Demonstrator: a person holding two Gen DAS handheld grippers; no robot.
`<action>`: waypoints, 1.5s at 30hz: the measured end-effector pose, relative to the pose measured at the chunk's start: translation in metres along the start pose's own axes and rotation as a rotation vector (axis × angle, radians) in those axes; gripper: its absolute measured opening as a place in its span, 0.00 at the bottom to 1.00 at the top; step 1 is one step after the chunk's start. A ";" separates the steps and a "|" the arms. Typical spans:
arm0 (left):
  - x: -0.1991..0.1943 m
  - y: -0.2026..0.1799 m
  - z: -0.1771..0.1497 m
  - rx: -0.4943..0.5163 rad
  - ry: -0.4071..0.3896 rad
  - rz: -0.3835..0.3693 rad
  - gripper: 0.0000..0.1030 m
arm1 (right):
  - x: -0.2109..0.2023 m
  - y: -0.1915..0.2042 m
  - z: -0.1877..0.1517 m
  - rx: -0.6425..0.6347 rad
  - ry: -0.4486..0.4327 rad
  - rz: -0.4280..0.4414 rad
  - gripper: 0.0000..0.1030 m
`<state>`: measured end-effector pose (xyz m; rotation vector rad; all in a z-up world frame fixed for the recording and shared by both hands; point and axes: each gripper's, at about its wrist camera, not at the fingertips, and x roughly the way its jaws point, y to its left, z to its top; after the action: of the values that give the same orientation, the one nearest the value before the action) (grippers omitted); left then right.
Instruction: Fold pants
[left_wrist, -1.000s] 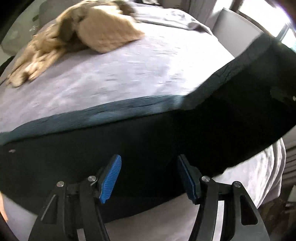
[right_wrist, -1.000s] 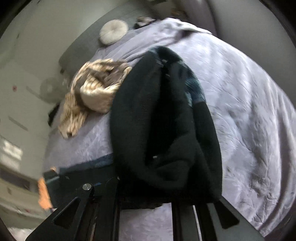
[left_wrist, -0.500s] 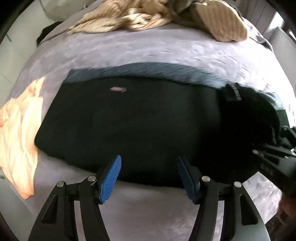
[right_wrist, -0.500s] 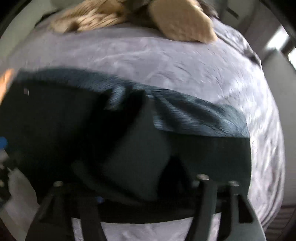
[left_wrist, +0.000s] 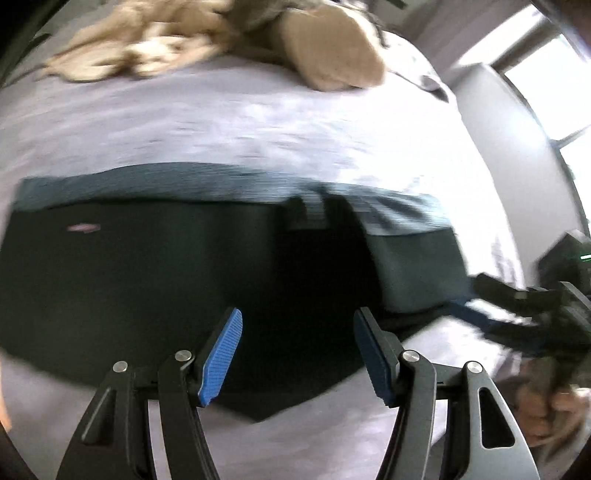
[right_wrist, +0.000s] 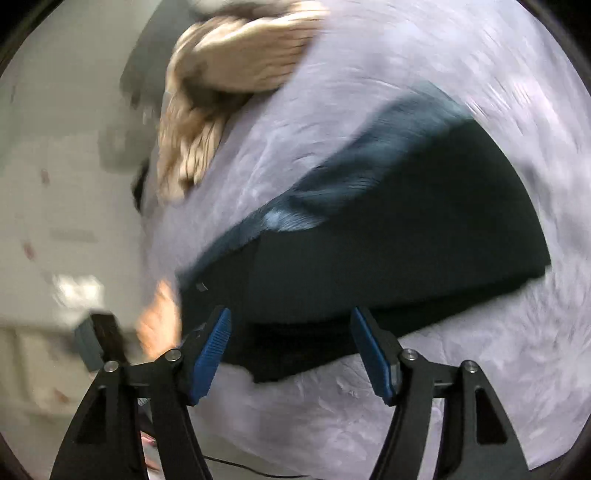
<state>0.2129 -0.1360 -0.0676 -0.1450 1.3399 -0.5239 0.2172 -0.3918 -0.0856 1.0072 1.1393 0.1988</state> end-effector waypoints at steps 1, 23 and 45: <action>0.005 -0.008 0.002 0.005 0.014 -0.016 0.62 | 0.000 -0.008 0.002 0.033 0.000 0.023 0.66; 0.030 -0.032 -0.003 0.027 0.020 0.052 0.47 | -0.002 -0.038 -0.013 0.148 0.038 0.117 0.04; 0.046 -0.079 0.030 0.134 -0.037 0.109 0.56 | -0.052 -0.080 0.104 -0.128 0.014 -0.112 0.59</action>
<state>0.2253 -0.2310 -0.0701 0.0283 1.2647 -0.5144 0.2519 -0.5266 -0.1051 0.8281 1.1772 0.1870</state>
